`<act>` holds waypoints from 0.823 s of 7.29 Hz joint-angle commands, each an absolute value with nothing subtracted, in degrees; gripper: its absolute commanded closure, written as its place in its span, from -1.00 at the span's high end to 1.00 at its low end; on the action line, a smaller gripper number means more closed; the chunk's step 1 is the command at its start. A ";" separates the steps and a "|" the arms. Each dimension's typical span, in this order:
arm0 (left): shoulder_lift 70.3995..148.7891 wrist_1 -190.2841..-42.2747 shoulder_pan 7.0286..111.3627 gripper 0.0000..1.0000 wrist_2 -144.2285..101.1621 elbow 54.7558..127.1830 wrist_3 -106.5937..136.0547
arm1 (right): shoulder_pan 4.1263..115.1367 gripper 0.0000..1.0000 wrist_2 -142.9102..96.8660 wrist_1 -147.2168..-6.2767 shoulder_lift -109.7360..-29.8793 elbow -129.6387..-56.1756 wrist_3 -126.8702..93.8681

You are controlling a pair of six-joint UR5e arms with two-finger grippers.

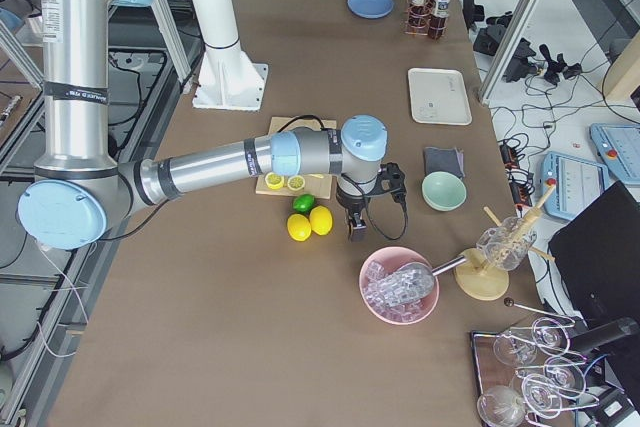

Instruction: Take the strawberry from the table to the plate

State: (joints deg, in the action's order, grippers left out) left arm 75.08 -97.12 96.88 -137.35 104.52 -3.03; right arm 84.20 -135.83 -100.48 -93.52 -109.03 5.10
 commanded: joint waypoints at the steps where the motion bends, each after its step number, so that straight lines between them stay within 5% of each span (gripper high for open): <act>1: 72.86 -101.86 96.68 0.95 -137.20 104.15 -2.72 | 84.20 1.00 -135.88 -100.46 -93.52 -109.25 5.01; 6: 82.24 -116.66 80.56 0.94 -137.20 90.21 14.87 | 84.02 1.00 -137.80 -97.39 -94.13 -108.98 5.01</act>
State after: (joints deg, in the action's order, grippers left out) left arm 79.61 -110.17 85.92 -137.20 94.30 7.13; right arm 84.07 -136.44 -98.38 -93.73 -108.97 5.06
